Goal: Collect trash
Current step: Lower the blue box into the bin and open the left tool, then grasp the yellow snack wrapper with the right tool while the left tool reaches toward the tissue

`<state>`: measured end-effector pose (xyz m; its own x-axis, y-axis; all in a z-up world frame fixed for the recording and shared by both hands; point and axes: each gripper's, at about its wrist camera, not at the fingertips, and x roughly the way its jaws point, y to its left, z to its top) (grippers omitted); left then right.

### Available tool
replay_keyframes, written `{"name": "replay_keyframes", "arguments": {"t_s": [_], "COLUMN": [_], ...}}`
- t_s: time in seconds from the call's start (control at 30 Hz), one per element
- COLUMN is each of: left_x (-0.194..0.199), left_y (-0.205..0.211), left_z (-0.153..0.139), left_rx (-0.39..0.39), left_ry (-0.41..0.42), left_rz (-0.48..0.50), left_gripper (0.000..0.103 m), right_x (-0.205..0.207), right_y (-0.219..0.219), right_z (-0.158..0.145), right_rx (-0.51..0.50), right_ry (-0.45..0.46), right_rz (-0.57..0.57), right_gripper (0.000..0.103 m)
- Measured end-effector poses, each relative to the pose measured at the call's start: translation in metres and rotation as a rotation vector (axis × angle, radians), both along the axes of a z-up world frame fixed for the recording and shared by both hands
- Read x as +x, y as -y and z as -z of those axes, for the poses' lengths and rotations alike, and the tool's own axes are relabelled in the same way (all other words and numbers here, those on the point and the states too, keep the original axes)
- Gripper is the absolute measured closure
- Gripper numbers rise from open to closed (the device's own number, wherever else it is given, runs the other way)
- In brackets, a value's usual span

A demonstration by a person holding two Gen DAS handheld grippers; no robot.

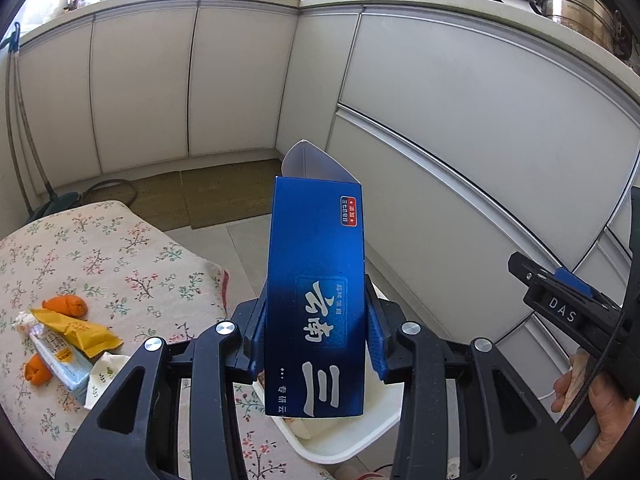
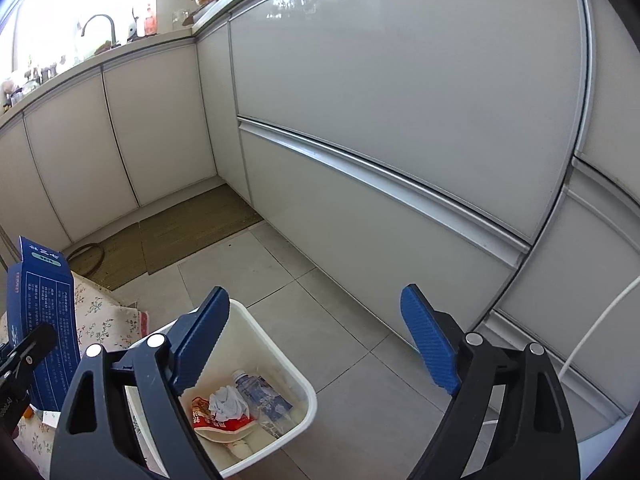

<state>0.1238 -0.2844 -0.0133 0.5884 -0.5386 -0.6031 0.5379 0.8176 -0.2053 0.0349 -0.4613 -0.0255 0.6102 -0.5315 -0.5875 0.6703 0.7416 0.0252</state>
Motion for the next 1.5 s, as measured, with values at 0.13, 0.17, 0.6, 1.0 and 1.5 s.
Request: {"name": "replay_keyframes", "arguments": {"t_s": [0.13, 0.17, 0.6, 1.0, 1.5], "left_x": [0.008, 0.010, 0.012, 0.014, 0.030], "left_y": [0.020, 0.024, 0.027, -0.030, -0.142], "left_z": [0.008, 0.010, 0.009, 0.003, 0.009], "left_rx": [0.007, 0.009, 0.048, 0.072, 0.103], "left_ry": [-0.051, -0.065, -0.089, -0.082, -0.123], "left_rz": [0.042, 0.047, 0.007, -0.163, -0.347], "left_gripper": [0.064, 0.064, 0.028, 0.008, 0.007], "right_x": [-0.009, -0.011, -0.009, 0.014, 0.071], "right_y": [0.010, 0.012, -0.004, -0.049, -0.154], "right_z": [0.001, 0.002, -0.003, -0.008, -0.003], "right_rx": [0.009, 0.009, -0.006, -0.043, -0.103], "right_ry": [0.003, 0.002, 0.023, 0.016, -0.049], "right_rz": [0.020, 0.021, -0.032, -0.132, -0.358], "right_gripper": [0.018, 0.018, 0.012, 0.007, 0.007]}}
